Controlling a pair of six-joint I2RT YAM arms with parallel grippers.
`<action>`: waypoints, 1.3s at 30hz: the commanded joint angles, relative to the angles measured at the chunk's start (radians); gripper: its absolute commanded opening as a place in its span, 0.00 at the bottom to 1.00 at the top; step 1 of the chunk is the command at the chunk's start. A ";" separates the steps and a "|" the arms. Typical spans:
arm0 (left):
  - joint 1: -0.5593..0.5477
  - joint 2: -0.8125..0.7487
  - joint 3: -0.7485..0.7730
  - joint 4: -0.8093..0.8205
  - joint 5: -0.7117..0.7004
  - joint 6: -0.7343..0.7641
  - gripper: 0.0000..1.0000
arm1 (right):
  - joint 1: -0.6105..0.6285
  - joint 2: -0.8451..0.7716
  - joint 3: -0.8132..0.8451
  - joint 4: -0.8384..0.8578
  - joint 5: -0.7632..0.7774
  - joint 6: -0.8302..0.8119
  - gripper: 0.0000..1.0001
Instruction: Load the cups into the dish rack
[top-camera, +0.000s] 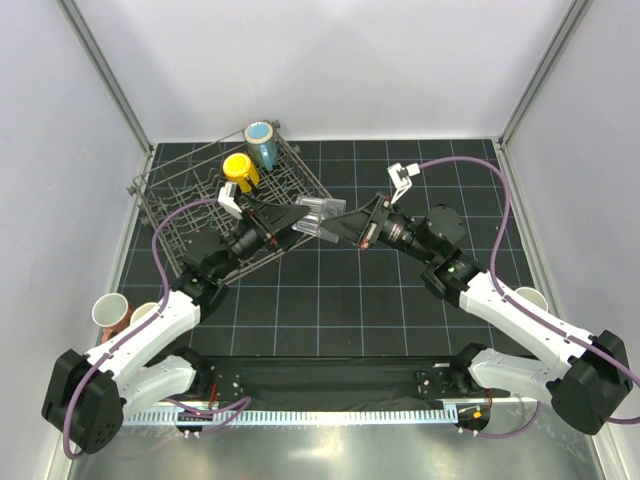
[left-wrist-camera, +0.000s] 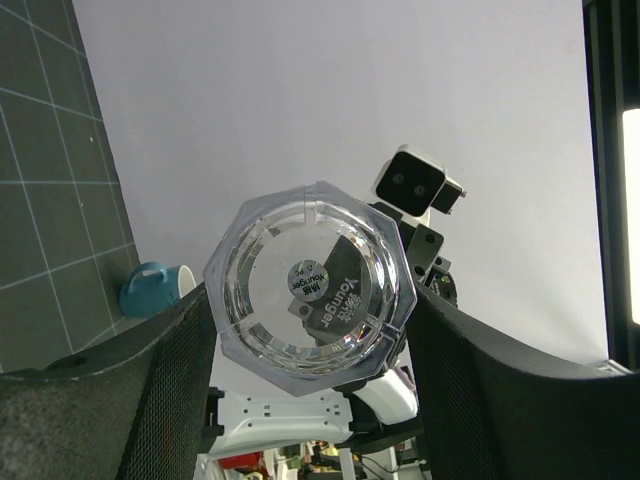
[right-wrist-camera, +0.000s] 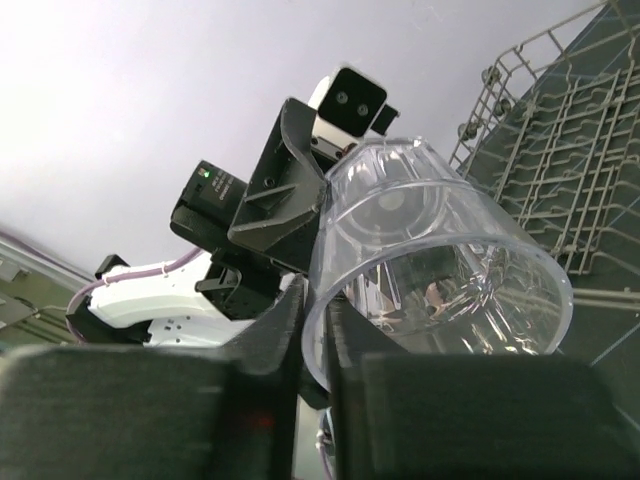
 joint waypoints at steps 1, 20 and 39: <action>-0.008 -0.018 0.045 0.073 -0.014 0.033 0.00 | 0.005 0.018 0.013 -0.020 -0.013 -0.052 0.21; -0.006 -0.098 0.285 -0.613 -0.279 0.627 0.00 | -0.007 -0.190 0.099 -0.538 0.255 -0.296 0.68; 0.035 0.577 0.632 -0.469 -0.776 1.198 0.00 | -0.035 -0.317 0.417 -1.302 0.713 -0.485 0.68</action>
